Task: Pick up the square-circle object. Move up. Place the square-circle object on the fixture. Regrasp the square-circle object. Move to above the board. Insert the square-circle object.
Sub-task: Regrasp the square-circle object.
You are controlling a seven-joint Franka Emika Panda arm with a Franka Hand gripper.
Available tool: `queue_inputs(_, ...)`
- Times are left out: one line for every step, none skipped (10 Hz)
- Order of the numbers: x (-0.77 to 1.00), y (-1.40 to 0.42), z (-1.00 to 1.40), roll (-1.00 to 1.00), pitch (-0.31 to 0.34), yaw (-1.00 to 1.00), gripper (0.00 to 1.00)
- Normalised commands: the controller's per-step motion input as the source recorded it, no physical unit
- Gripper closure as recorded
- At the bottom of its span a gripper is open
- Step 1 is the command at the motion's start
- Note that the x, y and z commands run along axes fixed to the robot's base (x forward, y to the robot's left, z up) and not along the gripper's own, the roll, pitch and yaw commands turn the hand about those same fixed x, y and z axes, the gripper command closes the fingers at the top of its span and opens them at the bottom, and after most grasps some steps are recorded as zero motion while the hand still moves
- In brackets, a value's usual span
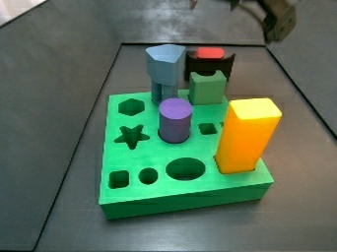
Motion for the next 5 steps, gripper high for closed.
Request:
queue_inputs(0.07, 0.06, -1.0, 0.09, 0.011, 0.13, 0.0)
queue_inputs(0.08, 0.05, -1.0, 0.08, -0.014, 0.12, 0.0)
queue_inputs(0.08, 0.05, -1.0, 0.07, -0.046, 0.1, 0.0)
queue_inputs(0.09, 0.04, -1.0, 0.07, -0.059, 0.1, 0.0)
queue_inputs(0.1, 0.04, -1.0, 0.07, -0.076, 0.07, 0.0)
